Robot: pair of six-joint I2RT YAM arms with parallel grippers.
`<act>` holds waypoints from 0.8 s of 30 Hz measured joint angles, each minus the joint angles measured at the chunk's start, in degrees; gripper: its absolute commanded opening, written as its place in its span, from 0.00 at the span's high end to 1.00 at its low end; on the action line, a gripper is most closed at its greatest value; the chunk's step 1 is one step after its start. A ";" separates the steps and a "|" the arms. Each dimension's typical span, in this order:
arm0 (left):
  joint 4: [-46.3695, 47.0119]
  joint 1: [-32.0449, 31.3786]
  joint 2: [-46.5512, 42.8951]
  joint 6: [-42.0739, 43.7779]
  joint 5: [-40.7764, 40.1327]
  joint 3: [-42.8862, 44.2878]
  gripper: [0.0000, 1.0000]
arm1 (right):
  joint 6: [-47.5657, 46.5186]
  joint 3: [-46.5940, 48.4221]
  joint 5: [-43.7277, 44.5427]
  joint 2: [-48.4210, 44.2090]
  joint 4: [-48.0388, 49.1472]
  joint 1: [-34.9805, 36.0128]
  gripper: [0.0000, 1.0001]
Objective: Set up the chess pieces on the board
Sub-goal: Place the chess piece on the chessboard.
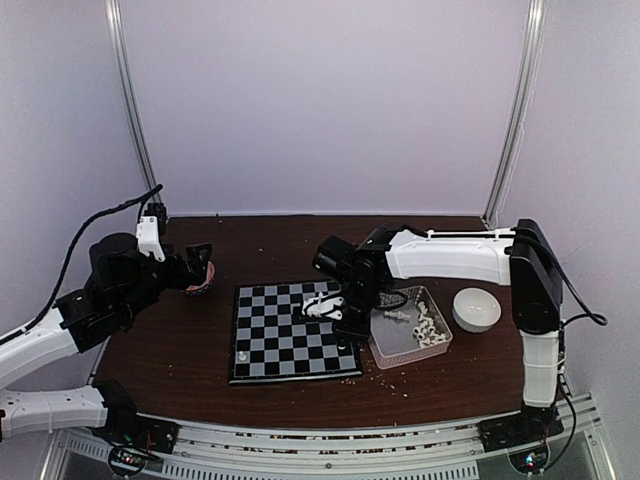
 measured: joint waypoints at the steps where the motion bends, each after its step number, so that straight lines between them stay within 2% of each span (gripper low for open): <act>1: 0.02 0.00 0.00 0.07 0.02 0.02 0.02 | 0.00 0.00 0.00 0.24 0.00 0.04 0.99; 24: 0.02 0.00 0.09 0.11 0.31 0.04 0.02 | -0.39 -0.11 1.18 1.86 0.04 0.04 0.95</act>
